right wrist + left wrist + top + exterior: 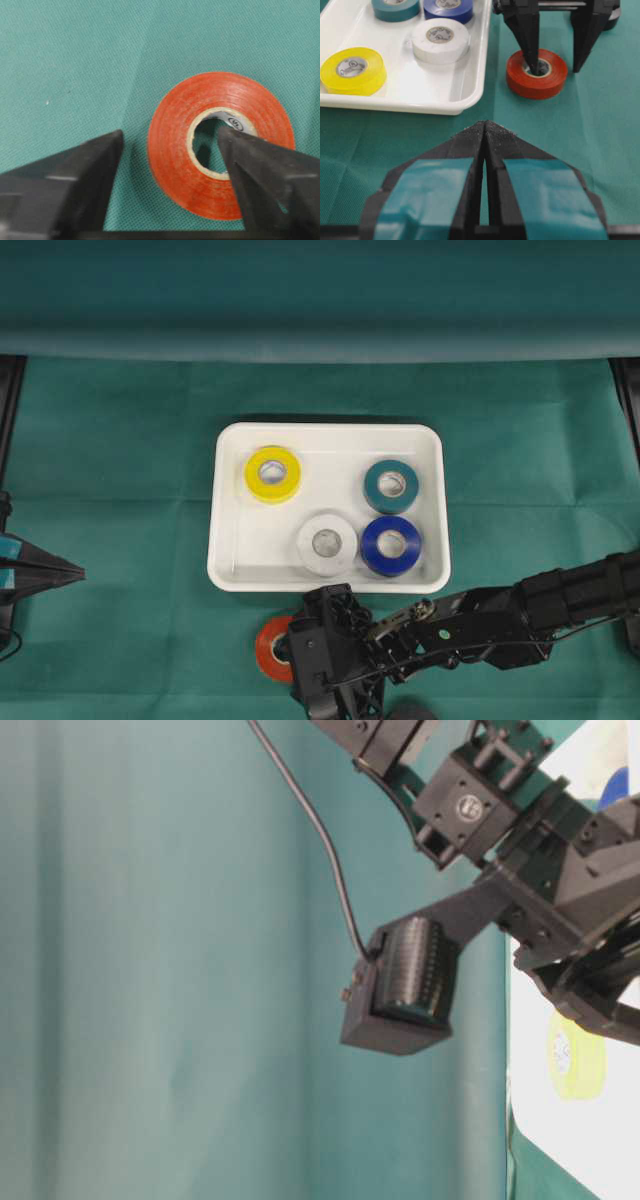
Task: Put the tape into the white case with the right arm.
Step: 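Close the right gripper on the red tape and lift it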
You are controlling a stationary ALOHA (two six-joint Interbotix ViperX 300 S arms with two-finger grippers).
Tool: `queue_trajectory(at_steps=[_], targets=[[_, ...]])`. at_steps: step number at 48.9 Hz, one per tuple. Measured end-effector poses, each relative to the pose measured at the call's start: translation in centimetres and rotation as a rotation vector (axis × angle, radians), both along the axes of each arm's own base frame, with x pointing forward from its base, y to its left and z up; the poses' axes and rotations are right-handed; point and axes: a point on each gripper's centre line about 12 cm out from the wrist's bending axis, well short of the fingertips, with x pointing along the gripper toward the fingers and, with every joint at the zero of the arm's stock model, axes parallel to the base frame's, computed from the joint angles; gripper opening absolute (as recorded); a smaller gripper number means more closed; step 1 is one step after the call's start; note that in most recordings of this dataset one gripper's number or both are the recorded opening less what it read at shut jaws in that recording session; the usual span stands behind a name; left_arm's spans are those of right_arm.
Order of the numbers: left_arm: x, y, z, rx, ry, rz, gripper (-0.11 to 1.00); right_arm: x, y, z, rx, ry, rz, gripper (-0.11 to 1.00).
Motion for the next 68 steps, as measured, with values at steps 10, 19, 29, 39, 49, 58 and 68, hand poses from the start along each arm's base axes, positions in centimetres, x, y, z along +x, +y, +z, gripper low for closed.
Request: queue_trajectory(at_steps=[10,19,29,39,49,58,68], targets=[[0.0,0.0,0.0,0.001,0.0,0.0,0.0,0.3,-0.1,-0.3,-0.004,0.018,-0.022,0.03],[0.0,0.0,0.0,0.0,0.0,0.0,0.0,0.4,0.0,-0.2,-0.012,0.023,-0.023,0.03],[0.0,0.0,0.0,0.0,0.0,0.0,0.0,0.4,0.1,-0.2,-0.013,0.023,-0.02,0.03],[0.0,0.0,0.0,0.0,0.0,0.0,0.0,0.2,1.0,1.3,-0.019,0.0,-0.005,0.02],[0.0,0.0,-0.1,0.0,0.002,0.0,0.0,-0.2,1.4,4.0,-0.047,-0.018,-0.017,0.02],[0.0,0.0,0.0,0.0,0.0,0.0,0.0,-0.4,0.8,5.2,-0.066,-0.02,-0.04,0.02],[0.0,0.0,0.0,0.002,0.0,0.0,0.0,-0.4,0.9,5.2,-0.073,-0.018,-0.039,0.02]])
